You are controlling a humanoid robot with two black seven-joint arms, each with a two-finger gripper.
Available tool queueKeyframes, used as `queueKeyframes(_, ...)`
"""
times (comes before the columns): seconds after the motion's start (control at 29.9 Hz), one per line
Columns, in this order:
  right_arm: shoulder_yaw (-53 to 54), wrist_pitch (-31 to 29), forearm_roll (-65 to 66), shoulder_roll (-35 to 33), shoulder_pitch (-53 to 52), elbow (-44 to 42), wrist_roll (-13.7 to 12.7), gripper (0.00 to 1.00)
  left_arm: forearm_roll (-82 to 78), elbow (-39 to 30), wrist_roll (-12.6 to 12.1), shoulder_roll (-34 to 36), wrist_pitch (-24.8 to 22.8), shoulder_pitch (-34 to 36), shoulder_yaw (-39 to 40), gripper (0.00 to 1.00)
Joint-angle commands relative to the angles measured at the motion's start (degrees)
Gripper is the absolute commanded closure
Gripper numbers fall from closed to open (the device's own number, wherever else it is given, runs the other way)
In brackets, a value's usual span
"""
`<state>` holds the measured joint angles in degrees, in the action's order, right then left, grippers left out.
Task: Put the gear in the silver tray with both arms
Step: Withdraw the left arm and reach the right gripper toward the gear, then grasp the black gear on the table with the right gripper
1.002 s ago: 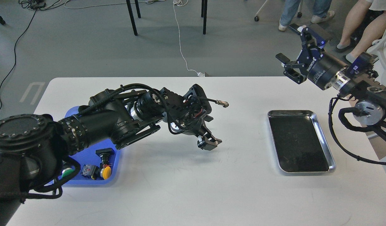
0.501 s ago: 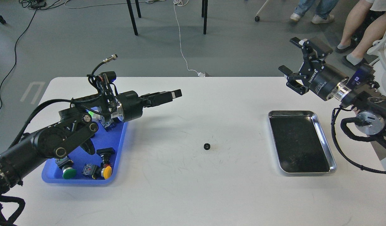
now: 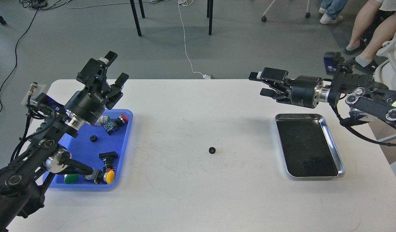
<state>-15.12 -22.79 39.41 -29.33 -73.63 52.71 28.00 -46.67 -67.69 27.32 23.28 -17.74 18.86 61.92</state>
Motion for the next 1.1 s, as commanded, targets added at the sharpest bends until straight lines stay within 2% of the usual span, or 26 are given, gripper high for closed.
queueKeyframes(0.0, -8.50, 0.29, 4.52, 5.85, -6.60, -0.32, 0.00, 0.01, 4.66, 0.19, -2.09, 0.01, -0.19, -0.40, 1.35, 0.02)
queueKeyframes(0.13, -15.72, 2.22, 12.08, 12.88, -10.91, -0.41, 0.00, 0.01, 4.75, 0.19, -2.09, -0.08, -0.37, -0.76, 2.06, 0.02)
queueKeyframes(0.37, -26.79, 10.65, 17.37, 22.90, -14.00, -0.50, 0.00, 0.01, 4.75, -0.24, -2.27, -1.05, -0.37, -1.63, 2.15, 0.02)
queueKeyframes(0.57, -35.06, 18.03, 20.00, 28.53, -13.65, -0.50, 0.00, 0.01, 4.75, -0.24, -2.27, -1.49, -0.37, -2.16, 2.24, 0.02)
queueKeyframes(0.73, -40.07, 24.54, 20.53, 29.33, -13.21, -0.85, 0.00, 0.02, 4.75, -0.24, -2.27, -1.49, -0.37, -2.51, 2.50, 0.02)
queueKeyframes(1.07, -42.54, 27.89, 20.36, 29.33, -10.40, -1.99, 0.00, 0.07, 4.75, -0.42, -2.27, -1.58, -0.72, -3.66, 2.50, 0.02)
